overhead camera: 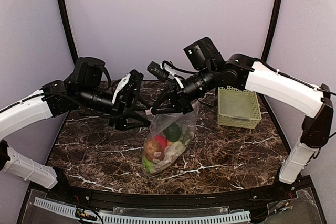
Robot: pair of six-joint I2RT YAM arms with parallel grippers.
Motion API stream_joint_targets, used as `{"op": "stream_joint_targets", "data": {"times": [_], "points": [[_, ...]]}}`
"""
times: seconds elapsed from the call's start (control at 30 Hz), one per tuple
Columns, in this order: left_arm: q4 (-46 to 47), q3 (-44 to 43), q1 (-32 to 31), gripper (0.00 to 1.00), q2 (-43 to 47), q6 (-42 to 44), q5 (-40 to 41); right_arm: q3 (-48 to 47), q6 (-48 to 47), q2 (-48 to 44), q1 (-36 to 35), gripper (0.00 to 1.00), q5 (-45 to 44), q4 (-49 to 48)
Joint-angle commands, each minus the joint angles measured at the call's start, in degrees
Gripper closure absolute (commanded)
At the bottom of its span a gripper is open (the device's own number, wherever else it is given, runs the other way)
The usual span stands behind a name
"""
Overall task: Place the food in the zip-top bag and seal the zipper
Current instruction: Pass from the left arm to the right, then hold the zipper food storage bag at the center of the board.
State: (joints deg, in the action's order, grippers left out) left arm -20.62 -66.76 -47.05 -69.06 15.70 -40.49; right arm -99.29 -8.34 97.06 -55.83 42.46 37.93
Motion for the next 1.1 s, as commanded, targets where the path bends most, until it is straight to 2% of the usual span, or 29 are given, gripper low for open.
{"op": "stream_joint_targets", "data": {"times": [0.0,0.1,0.17,0.33,0.37,0.43,0.57,0.67,0.77,0.87,0.97,1.07], "points": [[4.7,2.6,0.3,0.3,0.8,-3.8,-3.0,0.0,3.1,-1.3,0.2,1.0,-2.4,-4.6],[7.0,3.3,0.3,0.27,-0.1,-5.9,-3.3,0.2,4.0,-1.7,0.2,1.0,-3.3,-6.1],[7.5,3.3,0.3,0.31,-0.9,-6.8,-3.0,0.2,4.4,-1.9,0.1,1.0,-3.6,-6.7],[8.8,3.3,0.3,0.73,-2.3,-8.7,-0.9,0.8,4.7,-2.9,-0.2,1.0,-6.9,-7.2],[9.5,3.5,0.3,0.88,-2.3,-9.0,-0.6,0.9,4.7,-3.3,-0.2,1.0,-7.7,-6.9],[9.9,3.7,0.3,0.98,-1.8,-9.2,1.5,0.9,4.9,-4.1,-0.3,1.0,-9.7,-6.4],[9.0,4.0,0.3,0.99,-0.4,-7.8,4.3,-0.3,5.8,-6.0,-0.3,0.94,-13.6,-3.8],[6.5,3.6,0.3,0.99,0.4,-5.0,4.5,0.0,6.6,-7.9,-0.1,0.63,-16.3,-3.1],[3.4,2.7,0.3,0.99,0.7,-1.5,2.7,0.0,6.7,-8.1,1.0,0.45,-15.7,-2.2],[1.1,2.4,0.3,0.99,1.2,0.1,2.2,0.1,6.5,-7.4,2.2,0.36,-12.8,-1.7],[0.3,2.4,0.3,0.99,1.6,1.1,2.4,-0.4,5.3,-5.7,2.5,0.29,-6.0,-1.2],[0.0,2.3,0.3,0.99,1.7,1.4,2.2,-2.4,4.3,-2.9,2.5,0.27,-1.3,-0.2]]}}
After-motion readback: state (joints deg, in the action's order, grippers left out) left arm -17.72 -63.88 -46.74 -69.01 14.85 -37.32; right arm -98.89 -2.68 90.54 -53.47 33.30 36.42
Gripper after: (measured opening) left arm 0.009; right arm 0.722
